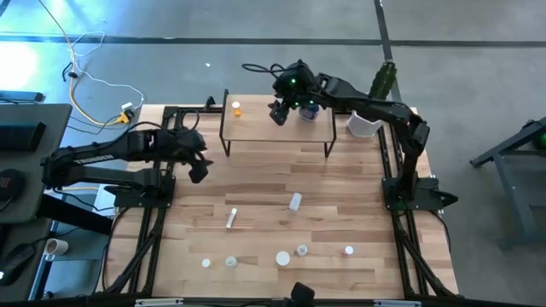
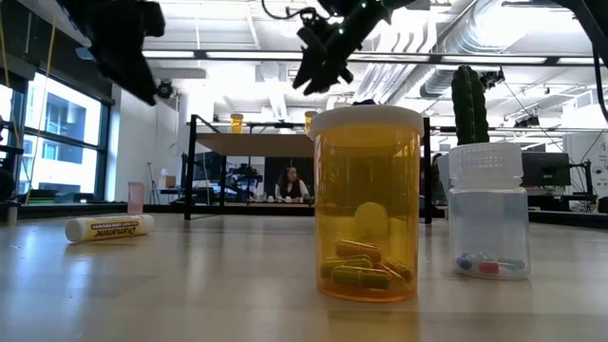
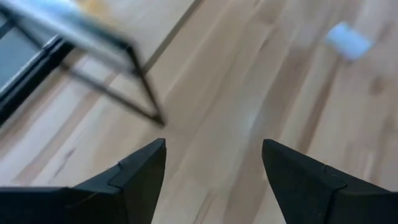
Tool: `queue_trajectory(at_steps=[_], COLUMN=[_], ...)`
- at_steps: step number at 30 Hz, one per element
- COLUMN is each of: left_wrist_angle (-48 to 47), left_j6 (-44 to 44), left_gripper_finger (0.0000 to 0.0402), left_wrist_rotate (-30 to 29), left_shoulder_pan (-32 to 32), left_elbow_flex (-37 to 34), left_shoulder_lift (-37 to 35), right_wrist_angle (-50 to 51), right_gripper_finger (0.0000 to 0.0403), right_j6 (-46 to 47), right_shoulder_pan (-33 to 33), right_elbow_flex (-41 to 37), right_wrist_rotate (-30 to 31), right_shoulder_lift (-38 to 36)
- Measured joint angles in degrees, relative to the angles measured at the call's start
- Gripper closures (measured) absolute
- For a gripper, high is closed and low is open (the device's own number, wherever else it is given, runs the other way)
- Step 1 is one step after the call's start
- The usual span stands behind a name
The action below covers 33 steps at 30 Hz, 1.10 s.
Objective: Pick and place medicine bottles onto shelf by color
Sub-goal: Put the red pill bottle on the shelf
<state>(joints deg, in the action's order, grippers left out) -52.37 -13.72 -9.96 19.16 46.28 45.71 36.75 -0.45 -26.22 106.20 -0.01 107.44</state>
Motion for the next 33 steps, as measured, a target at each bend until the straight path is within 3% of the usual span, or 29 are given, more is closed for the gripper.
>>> queue_trajectory(at_steps=[7,14,24,33], left_wrist_angle=[-8.7,-4.5,-0.4,-0.2], left_j6=[-6.4,-10.8,-16.5,-13.3], left_gripper_finger=[0.0154,0.0154,0.0155,0.0155], left_wrist_rotate=[-5.4,-7.3,-7.6,-3.2], left_shoulder_pan=[0.0,1.6,12.3,21.6], left_elbow_flex=[-1.1,-8.4,-9.1,-9.2], left_shoulder_lift=[-0.6,-3.4,-2.0,5.4], right_wrist_angle=[1.1,3.6,5.9,7.6], right_gripper_finger=[0.0199,0.0199,0.0199,0.0199], right_j6=[-2.7,-4.3,-6.0,-6.0], right_shoulder_pan=[-0.4,-0.8,-0.8,-0.8], right_elbow_flex=[5.2,8.8,9.3,9.3], right_wrist_rotate=[0.0,0.0,0.0,0.0], right_shoulder_lift=[-0.1,-0.1,-0.1,-0.1])
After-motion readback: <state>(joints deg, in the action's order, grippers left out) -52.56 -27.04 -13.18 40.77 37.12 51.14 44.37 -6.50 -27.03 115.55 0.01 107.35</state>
